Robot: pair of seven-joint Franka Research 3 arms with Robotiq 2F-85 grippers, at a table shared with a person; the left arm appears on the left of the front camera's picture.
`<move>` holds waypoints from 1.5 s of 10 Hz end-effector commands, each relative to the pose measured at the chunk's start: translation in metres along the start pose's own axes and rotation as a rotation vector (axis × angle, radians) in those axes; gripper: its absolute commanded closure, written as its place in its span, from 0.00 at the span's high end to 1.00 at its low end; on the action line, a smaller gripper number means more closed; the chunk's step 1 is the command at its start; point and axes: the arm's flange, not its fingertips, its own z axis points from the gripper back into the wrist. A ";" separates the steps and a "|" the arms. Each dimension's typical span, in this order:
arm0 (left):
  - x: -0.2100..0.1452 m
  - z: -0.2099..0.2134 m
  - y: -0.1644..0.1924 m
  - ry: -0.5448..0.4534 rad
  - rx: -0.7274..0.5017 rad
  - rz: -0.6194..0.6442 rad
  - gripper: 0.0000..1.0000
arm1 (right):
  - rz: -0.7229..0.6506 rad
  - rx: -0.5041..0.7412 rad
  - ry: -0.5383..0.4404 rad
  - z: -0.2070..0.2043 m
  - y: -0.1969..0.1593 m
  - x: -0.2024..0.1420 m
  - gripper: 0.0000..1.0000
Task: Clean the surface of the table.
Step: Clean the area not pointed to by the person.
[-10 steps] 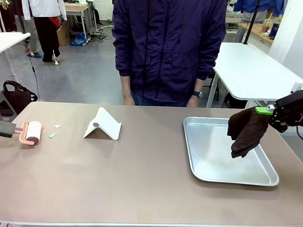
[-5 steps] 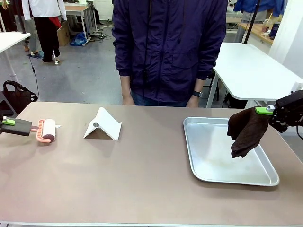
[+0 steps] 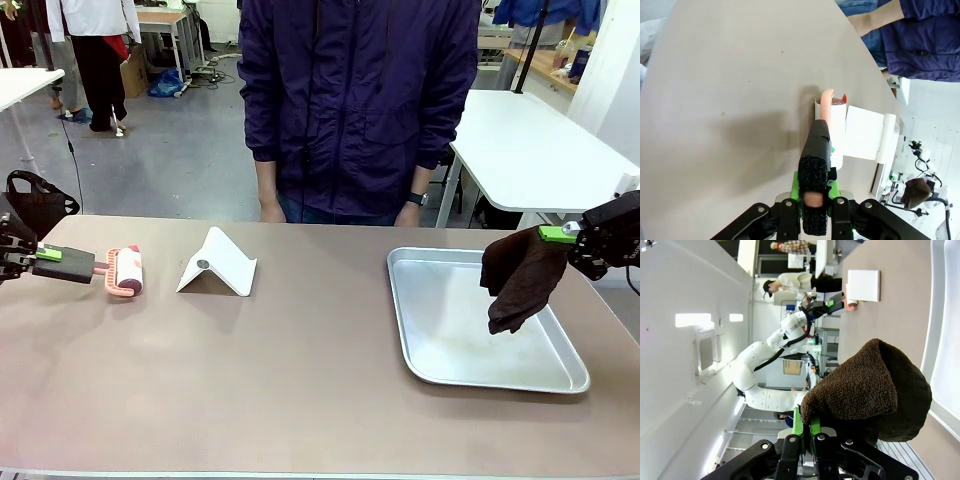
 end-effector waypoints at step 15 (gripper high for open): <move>-0.126 0.199 0.003 0.158 -0.575 -0.173 0.22 | 0.010 0.008 0.004 0.002 0.004 0.001 0.06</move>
